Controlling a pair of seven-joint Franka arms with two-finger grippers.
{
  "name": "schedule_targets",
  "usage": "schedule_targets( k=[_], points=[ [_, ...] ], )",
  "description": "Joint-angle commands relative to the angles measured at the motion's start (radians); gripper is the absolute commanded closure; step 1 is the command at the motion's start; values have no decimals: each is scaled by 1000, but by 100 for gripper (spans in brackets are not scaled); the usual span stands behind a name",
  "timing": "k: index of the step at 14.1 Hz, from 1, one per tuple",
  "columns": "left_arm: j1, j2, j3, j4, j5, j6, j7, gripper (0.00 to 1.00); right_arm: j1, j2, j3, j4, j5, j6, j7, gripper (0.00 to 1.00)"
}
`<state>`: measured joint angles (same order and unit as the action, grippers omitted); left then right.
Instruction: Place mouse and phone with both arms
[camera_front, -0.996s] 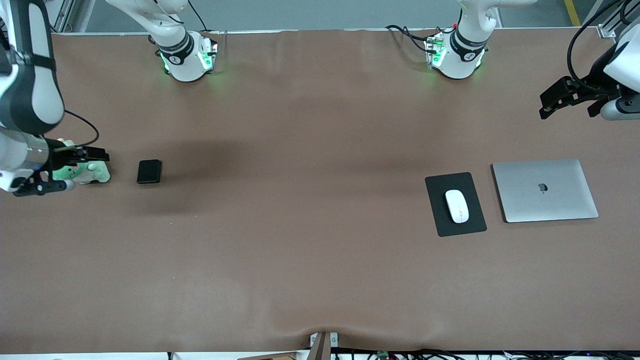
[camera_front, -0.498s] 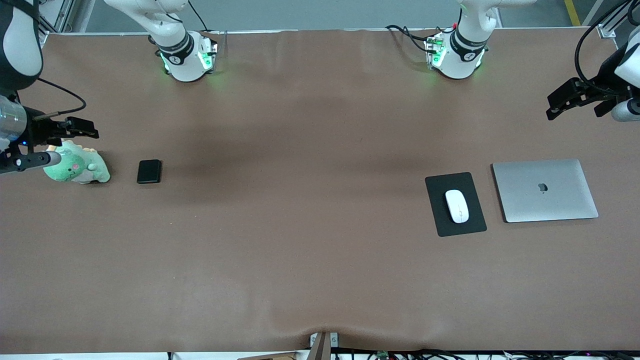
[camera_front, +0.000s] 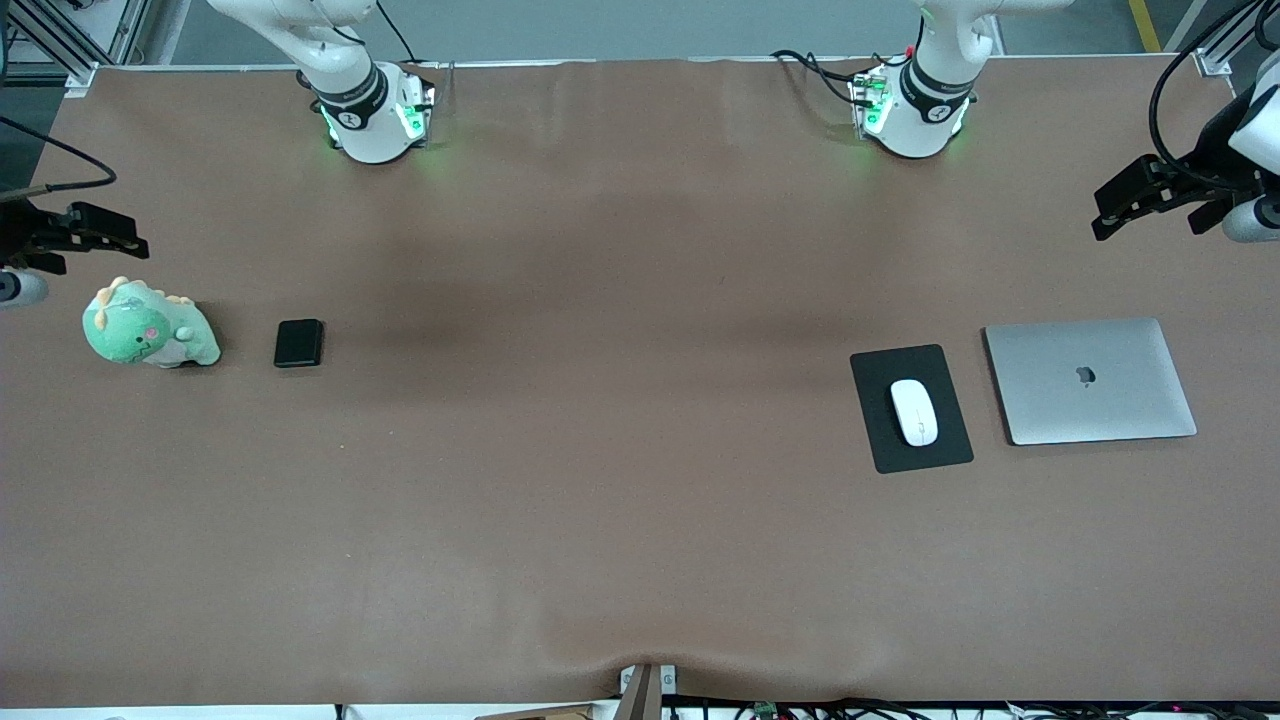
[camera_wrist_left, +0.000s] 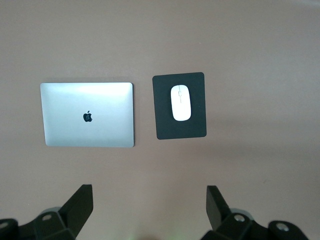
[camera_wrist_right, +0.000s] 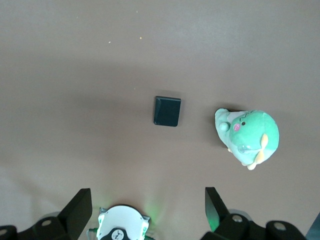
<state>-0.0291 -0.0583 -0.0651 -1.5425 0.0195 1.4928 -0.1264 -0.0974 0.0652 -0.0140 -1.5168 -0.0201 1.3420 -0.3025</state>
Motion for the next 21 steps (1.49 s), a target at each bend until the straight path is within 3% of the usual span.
schedule_targets(
  k=[1, 11, 15, 19, 21],
  points=[
    [3, -12, -1, -1, -26, 1, 19, 0, -4, 18, 11, 99, 26, -98, -9, 0],
    [6, -8, 2, 1, -29, 3, 19, 0, 4, -42, 2, 93, 63, -107, 11, 0],
    [8, 1, 5, 5, -23, 11, 21, 0, 34, -76, 3, 64, 63, -106, 149, 0],
    [8, 14, 5, 28, -18, 11, 19, 0, 54, -166, 2, -54, 61, -44, 149, 0],
    [3, 17, 4, 30, -15, 11, 18, 0, 51, -162, 2, -49, 60, -56, 146, 0]
  ],
)
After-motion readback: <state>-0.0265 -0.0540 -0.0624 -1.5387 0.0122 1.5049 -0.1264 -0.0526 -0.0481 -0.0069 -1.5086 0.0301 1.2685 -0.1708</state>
